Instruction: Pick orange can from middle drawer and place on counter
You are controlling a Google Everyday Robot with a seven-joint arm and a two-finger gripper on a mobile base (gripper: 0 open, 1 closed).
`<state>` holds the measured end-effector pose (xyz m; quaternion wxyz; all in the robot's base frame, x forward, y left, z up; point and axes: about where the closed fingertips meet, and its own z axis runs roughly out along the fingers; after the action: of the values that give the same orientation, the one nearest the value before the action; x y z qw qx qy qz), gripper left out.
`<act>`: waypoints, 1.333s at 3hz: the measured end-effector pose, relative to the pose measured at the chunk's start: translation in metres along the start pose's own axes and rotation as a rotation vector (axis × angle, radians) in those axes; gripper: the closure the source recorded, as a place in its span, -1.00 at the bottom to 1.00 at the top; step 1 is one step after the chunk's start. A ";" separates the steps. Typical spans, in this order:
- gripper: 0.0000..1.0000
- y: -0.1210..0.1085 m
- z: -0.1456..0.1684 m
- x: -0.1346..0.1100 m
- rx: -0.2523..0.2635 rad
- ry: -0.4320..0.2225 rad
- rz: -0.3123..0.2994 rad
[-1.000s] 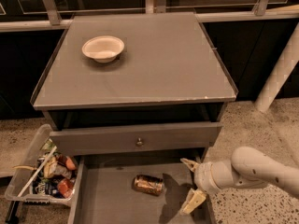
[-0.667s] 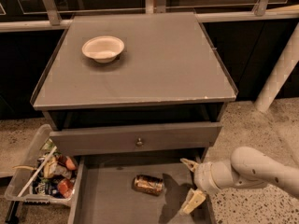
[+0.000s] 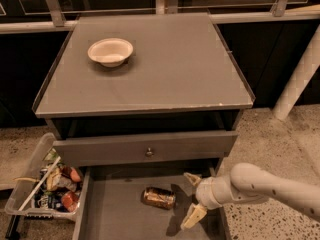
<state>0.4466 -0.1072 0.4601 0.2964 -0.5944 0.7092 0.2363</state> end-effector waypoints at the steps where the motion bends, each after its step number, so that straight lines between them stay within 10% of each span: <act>1: -1.00 -0.015 0.039 0.012 0.027 -0.007 -0.003; 4: -1.00 -0.022 0.116 0.009 0.031 -0.072 -0.011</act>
Offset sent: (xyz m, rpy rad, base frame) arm 0.0497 0.0393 -0.0812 0.0575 -0.0696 -0.0826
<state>0.4838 -0.0380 0.3711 0.3324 -0.5847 0.6983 0.2449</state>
